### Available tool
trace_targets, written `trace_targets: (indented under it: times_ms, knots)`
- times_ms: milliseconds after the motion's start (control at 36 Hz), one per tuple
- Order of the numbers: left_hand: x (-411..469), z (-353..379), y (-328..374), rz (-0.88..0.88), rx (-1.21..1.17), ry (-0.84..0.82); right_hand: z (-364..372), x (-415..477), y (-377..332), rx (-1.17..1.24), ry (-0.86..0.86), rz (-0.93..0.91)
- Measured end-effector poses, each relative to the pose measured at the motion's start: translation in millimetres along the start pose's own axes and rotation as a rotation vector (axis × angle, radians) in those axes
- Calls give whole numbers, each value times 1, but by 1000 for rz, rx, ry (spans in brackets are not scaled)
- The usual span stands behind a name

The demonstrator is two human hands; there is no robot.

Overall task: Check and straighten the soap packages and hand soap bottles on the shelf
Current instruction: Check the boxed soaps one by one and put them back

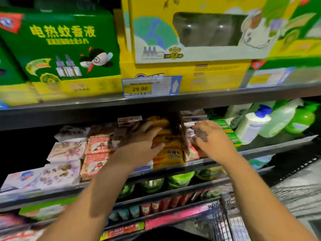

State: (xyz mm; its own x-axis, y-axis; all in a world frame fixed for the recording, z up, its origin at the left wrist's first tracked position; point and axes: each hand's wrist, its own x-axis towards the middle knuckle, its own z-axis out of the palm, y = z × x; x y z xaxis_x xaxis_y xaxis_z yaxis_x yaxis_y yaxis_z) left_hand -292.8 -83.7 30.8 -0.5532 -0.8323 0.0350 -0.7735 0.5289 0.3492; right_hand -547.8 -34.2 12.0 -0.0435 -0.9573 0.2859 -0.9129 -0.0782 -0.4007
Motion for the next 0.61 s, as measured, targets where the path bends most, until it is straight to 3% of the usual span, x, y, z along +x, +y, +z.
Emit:
trace_targets:
  times_ms: [111,222,361,500,611]
  knots:
    - [18,15,30,3,90,-34,-13,0,31,21,73,8]
    - [32,28,60,-16,75,-93,-10,5,55,16,-61,23]
    - [33,56,80,-71,111,-181,-5,3,66,392,-41,55]
    - [26,71,90,-77,267,-90,0,10,74,302,-14,41]
    - [25,87,78,-110,195,-127,-1,23,71,340,-138,164]
